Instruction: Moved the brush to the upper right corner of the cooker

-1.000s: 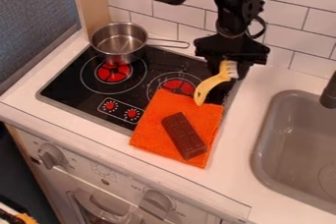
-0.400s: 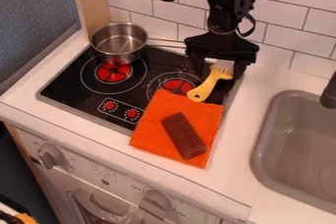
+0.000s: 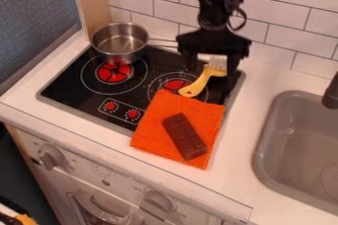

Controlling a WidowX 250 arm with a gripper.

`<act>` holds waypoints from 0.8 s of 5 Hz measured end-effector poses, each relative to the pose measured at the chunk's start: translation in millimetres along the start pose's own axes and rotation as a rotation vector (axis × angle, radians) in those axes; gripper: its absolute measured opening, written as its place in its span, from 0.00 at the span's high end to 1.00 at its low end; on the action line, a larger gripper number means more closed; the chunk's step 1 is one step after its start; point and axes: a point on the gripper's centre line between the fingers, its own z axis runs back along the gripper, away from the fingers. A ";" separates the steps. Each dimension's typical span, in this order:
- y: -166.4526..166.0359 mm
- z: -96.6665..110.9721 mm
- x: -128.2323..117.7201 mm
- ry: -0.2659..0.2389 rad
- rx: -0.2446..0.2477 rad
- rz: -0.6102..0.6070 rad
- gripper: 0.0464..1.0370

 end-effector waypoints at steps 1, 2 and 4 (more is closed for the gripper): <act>0.4 25.6 11.3 -0.060 -0.021 0.009 0.04; 2.0 41.9 13.4 -0.073 -0.030 0.020 0.04; 16.1 67.4 18.5 -0.114 -0.053 0.065 0.04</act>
